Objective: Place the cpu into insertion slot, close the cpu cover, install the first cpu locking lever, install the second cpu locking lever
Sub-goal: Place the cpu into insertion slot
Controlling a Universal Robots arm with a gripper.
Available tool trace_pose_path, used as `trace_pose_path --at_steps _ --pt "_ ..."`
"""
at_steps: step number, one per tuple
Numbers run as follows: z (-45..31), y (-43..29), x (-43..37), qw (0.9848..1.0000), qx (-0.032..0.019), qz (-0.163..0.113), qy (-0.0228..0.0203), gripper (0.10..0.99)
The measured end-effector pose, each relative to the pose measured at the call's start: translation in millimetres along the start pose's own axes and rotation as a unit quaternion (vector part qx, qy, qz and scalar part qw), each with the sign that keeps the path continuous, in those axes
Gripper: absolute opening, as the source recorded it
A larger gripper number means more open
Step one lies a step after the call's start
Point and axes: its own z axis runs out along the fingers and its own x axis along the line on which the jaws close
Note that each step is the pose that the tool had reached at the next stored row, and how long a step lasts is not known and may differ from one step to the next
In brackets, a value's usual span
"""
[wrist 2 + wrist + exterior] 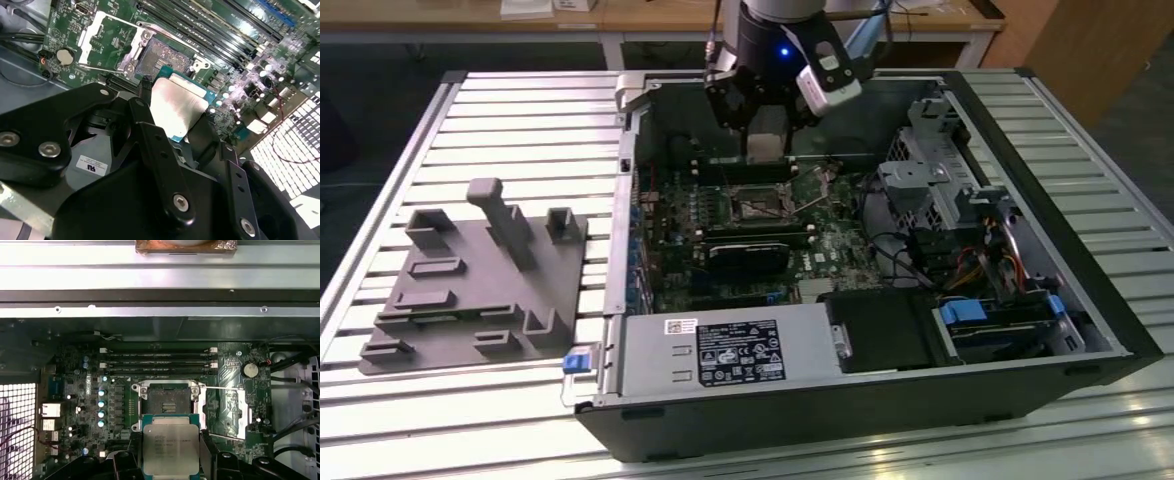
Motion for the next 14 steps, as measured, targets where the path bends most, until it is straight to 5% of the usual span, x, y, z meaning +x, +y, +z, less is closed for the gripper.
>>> trace_pose_path --at_steps 8,14 --pt "6.4 1.2 -1.2 0.9996 0.001 0.028 -0.0025 0.541" --pt "9.8 0.9 -1.2 0.9966 0.0017 0.082 -0.0072 0.541"
